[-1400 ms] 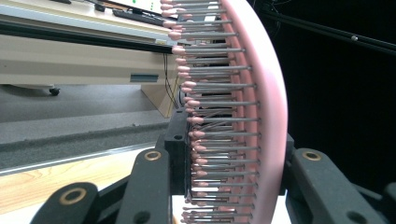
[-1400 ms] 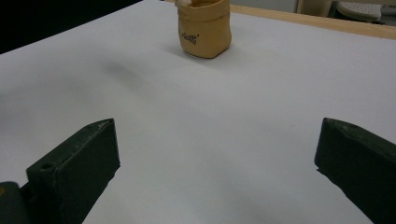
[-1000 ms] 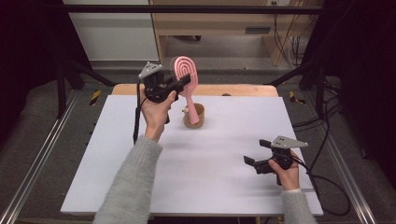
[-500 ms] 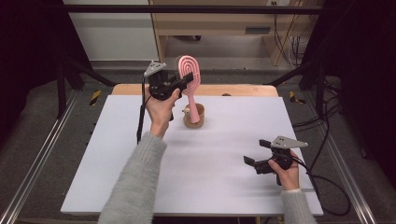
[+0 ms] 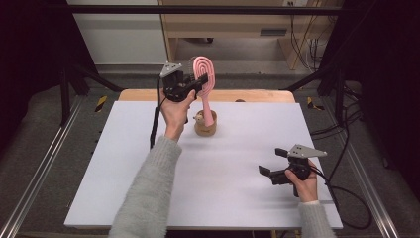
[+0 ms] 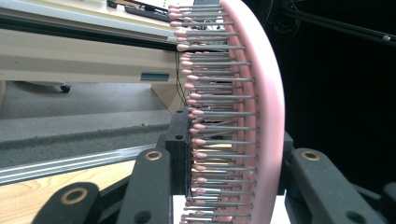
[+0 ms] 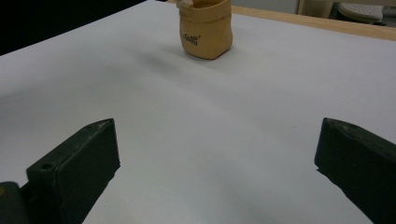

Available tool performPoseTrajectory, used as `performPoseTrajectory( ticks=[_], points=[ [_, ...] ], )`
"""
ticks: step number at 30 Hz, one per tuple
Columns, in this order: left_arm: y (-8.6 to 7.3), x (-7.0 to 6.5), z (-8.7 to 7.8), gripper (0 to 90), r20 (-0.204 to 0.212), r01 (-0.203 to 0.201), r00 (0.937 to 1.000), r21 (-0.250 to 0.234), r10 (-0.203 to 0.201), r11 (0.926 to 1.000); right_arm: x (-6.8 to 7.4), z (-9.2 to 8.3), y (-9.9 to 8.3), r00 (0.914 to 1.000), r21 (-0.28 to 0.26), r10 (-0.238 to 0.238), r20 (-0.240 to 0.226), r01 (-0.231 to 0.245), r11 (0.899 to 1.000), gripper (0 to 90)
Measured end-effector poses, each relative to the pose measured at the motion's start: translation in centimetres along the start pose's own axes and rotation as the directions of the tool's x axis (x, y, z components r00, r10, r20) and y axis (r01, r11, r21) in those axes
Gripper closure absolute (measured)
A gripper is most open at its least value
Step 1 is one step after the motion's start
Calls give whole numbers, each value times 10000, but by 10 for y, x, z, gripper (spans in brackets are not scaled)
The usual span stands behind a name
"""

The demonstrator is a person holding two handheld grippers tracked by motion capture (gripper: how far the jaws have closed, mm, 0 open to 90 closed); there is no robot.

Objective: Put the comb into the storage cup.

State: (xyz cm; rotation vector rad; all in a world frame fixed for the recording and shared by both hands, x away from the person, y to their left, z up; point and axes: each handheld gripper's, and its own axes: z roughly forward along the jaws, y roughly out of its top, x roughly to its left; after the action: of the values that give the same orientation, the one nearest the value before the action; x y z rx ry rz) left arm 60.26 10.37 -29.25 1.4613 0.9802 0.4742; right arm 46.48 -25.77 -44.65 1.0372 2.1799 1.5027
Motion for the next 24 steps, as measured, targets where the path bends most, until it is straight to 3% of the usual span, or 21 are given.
performPoseTrajectory(
  ticks=[13,24],
  points=[
    [-3,7,19,630,-159,167,9997,-70,-168,9998,0,1,0,10000,17,-42,4,42,10000,4],
    [-4,12,32,630,-379,46,9993,-17,-46,10000,0,1,0,10000,6,-52,8,52,10000,4]
  ],
)
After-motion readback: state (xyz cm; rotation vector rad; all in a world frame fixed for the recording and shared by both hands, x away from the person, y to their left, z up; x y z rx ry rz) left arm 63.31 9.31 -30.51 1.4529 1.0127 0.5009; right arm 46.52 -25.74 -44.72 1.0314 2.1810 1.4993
